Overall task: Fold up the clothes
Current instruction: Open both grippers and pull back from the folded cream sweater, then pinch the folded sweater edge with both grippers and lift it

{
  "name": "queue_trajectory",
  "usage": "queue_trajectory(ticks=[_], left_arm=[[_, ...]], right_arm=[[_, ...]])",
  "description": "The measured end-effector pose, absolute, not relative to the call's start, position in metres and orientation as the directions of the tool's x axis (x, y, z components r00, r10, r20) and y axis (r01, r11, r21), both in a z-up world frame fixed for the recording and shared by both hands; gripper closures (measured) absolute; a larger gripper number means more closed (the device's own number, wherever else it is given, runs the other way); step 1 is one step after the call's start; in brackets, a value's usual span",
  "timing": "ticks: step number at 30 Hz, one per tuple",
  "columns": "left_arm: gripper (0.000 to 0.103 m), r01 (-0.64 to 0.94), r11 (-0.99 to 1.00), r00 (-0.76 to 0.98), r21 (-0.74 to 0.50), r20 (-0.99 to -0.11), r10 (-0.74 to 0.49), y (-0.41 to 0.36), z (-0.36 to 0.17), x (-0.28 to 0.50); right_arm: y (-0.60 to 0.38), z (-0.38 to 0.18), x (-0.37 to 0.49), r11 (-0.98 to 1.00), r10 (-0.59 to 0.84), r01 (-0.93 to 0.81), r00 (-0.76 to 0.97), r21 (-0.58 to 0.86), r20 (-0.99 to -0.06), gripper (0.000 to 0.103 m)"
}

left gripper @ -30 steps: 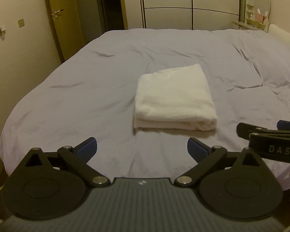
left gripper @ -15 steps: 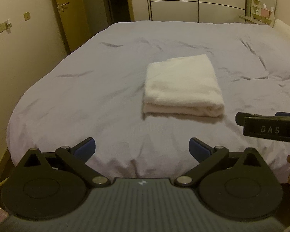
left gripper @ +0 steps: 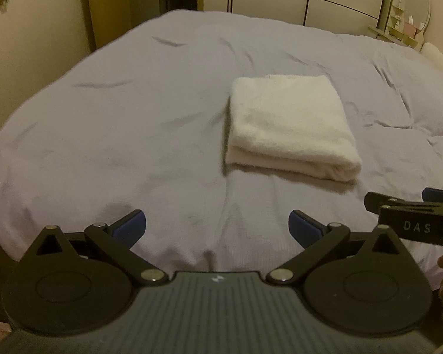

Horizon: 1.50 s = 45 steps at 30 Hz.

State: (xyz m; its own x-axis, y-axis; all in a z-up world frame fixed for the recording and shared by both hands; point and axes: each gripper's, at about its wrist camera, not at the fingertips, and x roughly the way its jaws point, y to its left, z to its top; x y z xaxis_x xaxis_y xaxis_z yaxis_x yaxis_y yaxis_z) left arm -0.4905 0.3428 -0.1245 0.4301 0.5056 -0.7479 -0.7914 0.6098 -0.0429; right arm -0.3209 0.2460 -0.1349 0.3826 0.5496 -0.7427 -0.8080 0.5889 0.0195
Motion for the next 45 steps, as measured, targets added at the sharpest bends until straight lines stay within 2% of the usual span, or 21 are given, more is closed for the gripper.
queue_trajectory(ticks=[3, 5, 9, 13, 18, 22, 24, 29, 35, 38, 39, 40, 45], left_arm=[[0.001, -0.775, 0.622, 0.47, -0.112, -0.76, 0.449, 0.365, -0.135, -0.482], [0.001, -0.76, 0.619, 0.516, -0.197, -0.762, 0.391, 0.385, -0.143, -0.478], [0.002, -0.73, 0.545, 0.619, -0.412, -0.737, 0.271, 0.431, -0.165, -0.475], [0.003, -0.674, 0.425, 0.718, -0.604, -0.672, 0.183, 0.473, -0.187, -0.473], [0.003, -0.622, 0.294, 0.778, -0.726, -0.615, 0.128, 0.513, -0.214, -0.466], [0.003, -0.569, 0.196, 0.821, -0.799, -0.566, 0.077, 0.538, -0.238, -0.462], [0.004, -0.531, 0.163, 0.847, -0.832, -0.529, 0.054, 0.547, -0.247, -0.458], [0.017, -0.454, 0.102, 0.89, -0.885, -0.456, 0.004, 0.566, -0.265, -0.446], [0.019, -0.43, 0.084, 0.901, -0.899, -0.433, -0.019, 0.577, -0.281, -0.43], [0.022, -0.404, 0.087, 0.912, -0.911, -0.408, -0.035, 0.583, -0.284, -0.419], [0.032, -0.393, 0.097, 0.916, -0.914, -0.398, -0.044, 0.585, -0.283, -0.415], [0.036, -0.393, 0.108, 0.915, -0.913, -0.4, -0.055, 0.588, -0.284, -0.409], [0.036, -0.395, 0.14, 0.906, -0.908, -0.41, -0.108, 0.603, -0.29, -0.385]], right_arm=[[0.257, -0.144, -0.309, 0.587, 0.549, -0.809, 0.372, 0.028, -0.748, 0.0], [0.257, -0.151, -0.297, 0.58, 0.588, -0.81, 0.343, 0.086, -0.732, 0.0], [0.241, -0.167, -0.256, 0.562, 0.733, -0.746, 0.251, 0.356, -0.632, 0.0], [0.227, -0.189, -0.209, 0.551, 0.798, -0.601, 0.176, 0.579, -0.576, 0.0], [0.227, -0.215, -0.165, 0.452, 0.874, -0.432, 0.043, 0.78, -0.483, 0.003], [0.244, -0.226, -0.151, 0.433, 0.876, -0.437, -0.004, 0.789, -0.483, 0.003], [0.253, -0.231, -0.146, 0.426, 0.874, -0.437, -0.029, 0.792, -0.486, 0.008], [0.27, -0.249, -0.139, 0.421, 0.874, -0.394, -0.063, 0.817, -0.481, 0.015], [0.282, -0.267, -0.124, 0.4, 0.896, -0.308, -0.069, 0.863, -0.439, 0.026], [0.289, -0.273, -0.121, 0.391, 0.902, -0.277, -0.073, 0.878, -0.425, 0.027], [0.29, -0.275, -0.121, 0.39, 0.903, -0.273, -0.074, 0.88, -0.423, 0.027], [0.291, -0.276, -0.12, 0.389, 0.903, -0.269, -0.075, 0.881, -0.422, 0.028], [0.292, -0.274, -0.117, 0.382, 0.907, -0.262, -0.08, 0.886, -0.414, 0.029]])
